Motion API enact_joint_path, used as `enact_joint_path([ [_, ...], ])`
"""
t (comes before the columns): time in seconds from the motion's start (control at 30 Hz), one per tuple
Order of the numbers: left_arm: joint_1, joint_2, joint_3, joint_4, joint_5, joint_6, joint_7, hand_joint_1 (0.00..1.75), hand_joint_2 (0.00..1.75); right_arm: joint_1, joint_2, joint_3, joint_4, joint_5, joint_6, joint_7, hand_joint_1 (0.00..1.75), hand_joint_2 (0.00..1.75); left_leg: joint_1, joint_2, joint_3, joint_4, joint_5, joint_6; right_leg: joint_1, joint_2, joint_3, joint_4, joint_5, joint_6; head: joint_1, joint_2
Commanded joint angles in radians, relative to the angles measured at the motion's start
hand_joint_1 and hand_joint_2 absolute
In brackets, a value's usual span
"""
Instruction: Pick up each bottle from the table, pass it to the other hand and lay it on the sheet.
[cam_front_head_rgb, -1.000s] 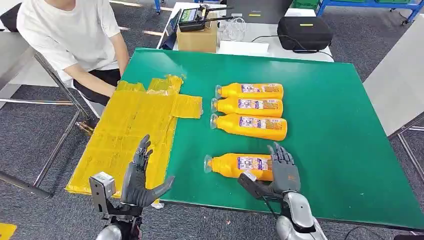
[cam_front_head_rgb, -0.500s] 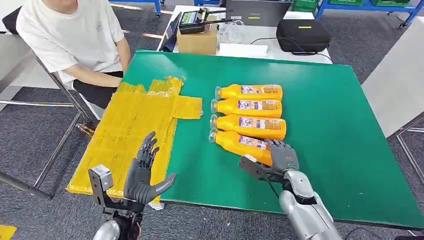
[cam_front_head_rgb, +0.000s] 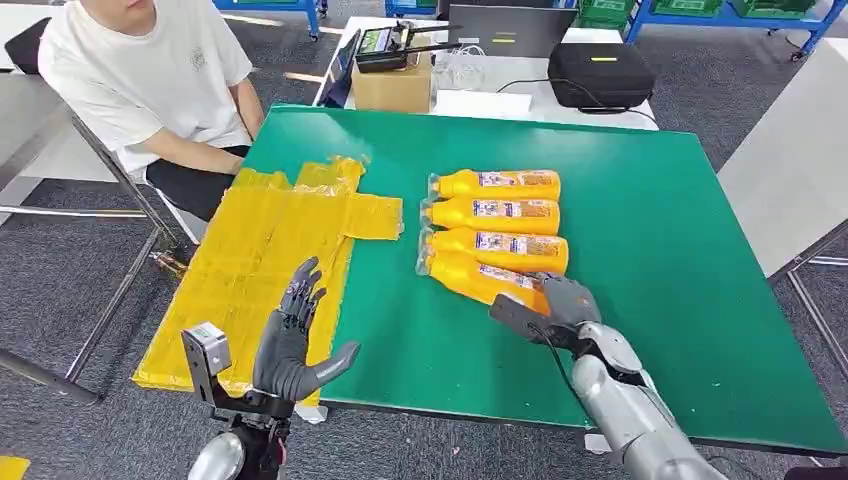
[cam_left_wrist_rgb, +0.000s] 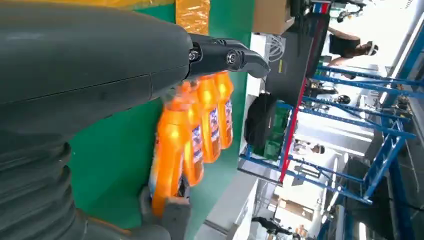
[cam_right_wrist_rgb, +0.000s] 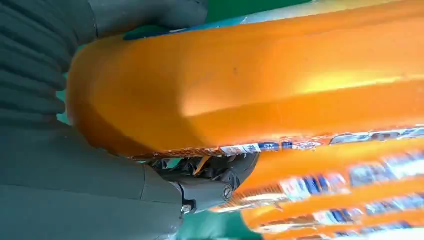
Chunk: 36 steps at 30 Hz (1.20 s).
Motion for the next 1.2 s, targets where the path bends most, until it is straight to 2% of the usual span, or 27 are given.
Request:
enact_joint_path([
  [0.03,-0.053,0.032,-0.040,0.098,-0.033,0.095,-0.039,0.00,1.75,0.201,0.012,-0.038,-0.175,-0.273,0.058,-0.207,1.75,1.75,0.001,-0.006,-0.003,-0.004,0.003,0.002,0.002,-0.005,0.000,-0.004,0.001,-0.005,0.000,0.000],
  [0.1,-0.065,0.024,-0.044,0.129,-0.042,0.142,-0.041,0.00,1.75,0.258,0.034,-0.056,-0.307,-0.392,0.068,-0.287,1.75,1.75,0.001,-0.006,-0.002,-0.002,0.001,0.002,0.001,-0.005,0.000,-0.002,0.000,-0.003,0.000,0.000],
  [0.13,-0.070,0.024,-0.047,0.140,-0.040,0.144,-0.041,0.00,1.75,0.266,0.034,-0.048,-0.332,-0.397,0.069,-0.280,1.75,1.75,0.001,-0.008,-0.003,-0.003,0.001,0.002,0.002,-0.006,0.000,-0.003,0.000,-0.004,0.000,0.000],
  [0.2,-0.079,0.009,-0.047,0.186,0.000,0.157,-0.021,0.00,1.75,0.301,0.067,-0.064,-0.440,-0.470,0.040,-0.333,1.75,1.75,0.001,-0.006,-0.006,-0.002,0.001,0.002,0.001,-0.003,-0.003,-0.001,0.000,-0.003,0.000,0.000],
  [0.33,-0.085,0.018,-0.085,0.217,0.046,0.130,-0.027,0.00,1.75,0.313,0.102,-0.066,-0.529,-0.525,-0.011,-0.341,1.75,1.75,0.000,-0.004,-0.014,-0.002,0.001,0.003,0.001,-0.002,-0.010,-0.001,0.000,-0.005,0.000,0.000],
  [0.37,-0.084,0.038,-0.117,0.205,0.049,0.087,-0.042,0.00,1.75,0.308,0.116,-0.074,-0.538,-0.546,-0.034,-0.349,1.75,1.75,0.000,-0.004,-0.015,-0.001,0.000,0.002,0.001,-0.002,-0.012,0.001,0.000,-0.003,-0.001,0.000],
  [0.47,-0.090,0.097,-0.194,0.183,-0.028,0.022,-0.076,0.00,1.75,0.272,0.143,-0.072,-0.516,-0.587,-0.036,-0.351,1.75,1.75,0.000,-0.004,-0.016,-0.002,0.000,0.002,0.001,-0.003,-0.013,0.000,-0.001,-0.004,0.000,0.000],
  [0.53,-0.081,0.067,-0.155,0.174,0.001,0.034,-0.064,0.00,1.75,0.254,0.153,-0.059,-0.495,-0.588,-0.040,-0.345,1.75,1.75,0.000,-0.003,-0.018,-0.001,0.001,0.001,0.000,-0.002,-0.014,0.001,0.000,-0.002,0.000,0.000],
  [0.57,-0.081,0.045,-0.133,0.175,0.088,0.002,0.003,0.00,1.75,0.249,0.159,-0.051,-0.487,-0.590,-0.045,-0.346,1.75,1.75,0.000,-0.002,-0.018,-0.002,0.001,0.002,0.000,-0.001,-0.014,0.000,0.000,-0.004,0.000,0.000],
  [0.77,-0.125,0.069,-0.151,0.114,0.176,-0.135,-0.003,0.00,1.75,0.163,0.204,0.071,-0.383,-0.607,0.006,-0.353,1.75,1.75,0.000,-0.002,-0.020,-0.001,0.001,0.002,0.001,0.000,-0.018,0.001,0.001,-0.004,0.000,0.000],
  [1.1,-0.137,0.053,-0.184,0.098,0.180,-0.135,0.010,0.00,1.75,0.129,0.221,0.184,-0.302,-0.518,-0.017,-0.369,1.75,1.75,0.000,-0.003,-0.019,-0.002,0.001,0.002,0.000,-0.002,-0.015,0.001,0.000,-0.003,0.000,0.000],
  [1.2,-0.154,0.030,-0.184,0.111,0.186,-0.079,0.012,0.00,1.75,0.142,0.242,0.255,-0.283,-0.461,-0.054,-0.396,1.75,1.75,0.000,-0.003,-0.020,-0.001,0.001,0.001,0.001,-0.003,-0.015,0.001,0.000,-0.003,0.000,0.000],
])
